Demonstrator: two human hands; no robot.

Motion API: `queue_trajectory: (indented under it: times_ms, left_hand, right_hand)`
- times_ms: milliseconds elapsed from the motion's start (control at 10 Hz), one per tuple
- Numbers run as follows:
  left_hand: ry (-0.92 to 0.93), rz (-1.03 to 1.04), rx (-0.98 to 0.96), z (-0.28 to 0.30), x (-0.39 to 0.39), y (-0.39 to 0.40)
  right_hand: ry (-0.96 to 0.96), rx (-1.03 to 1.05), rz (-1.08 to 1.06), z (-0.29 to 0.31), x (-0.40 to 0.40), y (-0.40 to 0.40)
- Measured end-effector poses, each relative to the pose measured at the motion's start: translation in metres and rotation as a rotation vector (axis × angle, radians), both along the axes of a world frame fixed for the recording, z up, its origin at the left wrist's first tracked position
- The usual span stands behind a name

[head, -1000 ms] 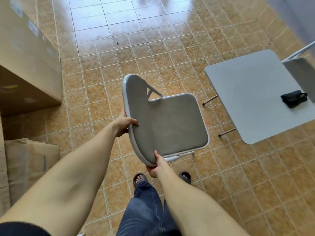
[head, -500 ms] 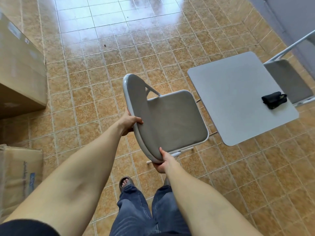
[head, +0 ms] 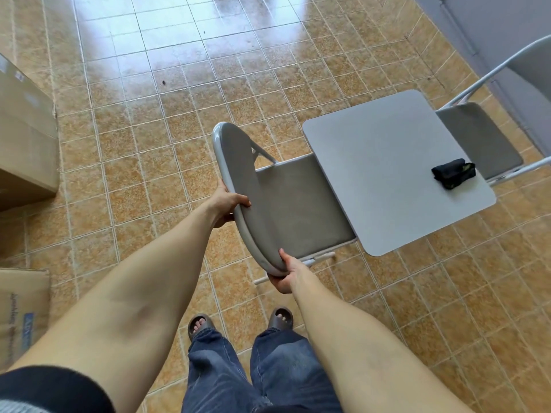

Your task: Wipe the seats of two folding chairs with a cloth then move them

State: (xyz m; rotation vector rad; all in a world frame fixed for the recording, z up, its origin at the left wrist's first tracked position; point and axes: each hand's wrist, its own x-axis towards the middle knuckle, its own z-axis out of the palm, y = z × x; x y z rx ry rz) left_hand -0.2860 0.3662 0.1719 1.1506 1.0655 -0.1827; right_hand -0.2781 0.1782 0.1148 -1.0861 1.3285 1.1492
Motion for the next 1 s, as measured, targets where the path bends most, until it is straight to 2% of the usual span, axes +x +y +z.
queue_trajectory:
  times_ms: [300,500,700,900,1000]
  left_hand:
    - [0.038,0.002,0.057,0.001,0.015,0.001]
    - [0.098,-0.011,0.081,-0.003,0.004,-0.002]
    - [0.248,-0.163,0.318,0.002,0.013,-0.004]
    - [0.393,-0.602,0.871,0.011,0.004,-0.027]
    - [0.342,-0.798,1.086,0.017,0.004,-0.041]
  right_hand:
    - [0.026,0.115,-0.004,0.001,0.016,-0.002]
    - [0.052,0.129,0.129,-0.001,0.012,-0.008]
    - [-0.072,0.068,0.377,-0.006,0.010,-0.009]
    - [-0.458,-0.095,0.853,0.000,0.018,-0.020]
    - [-0.686,-0.324,1.205,0.015,0.025,-0.038]
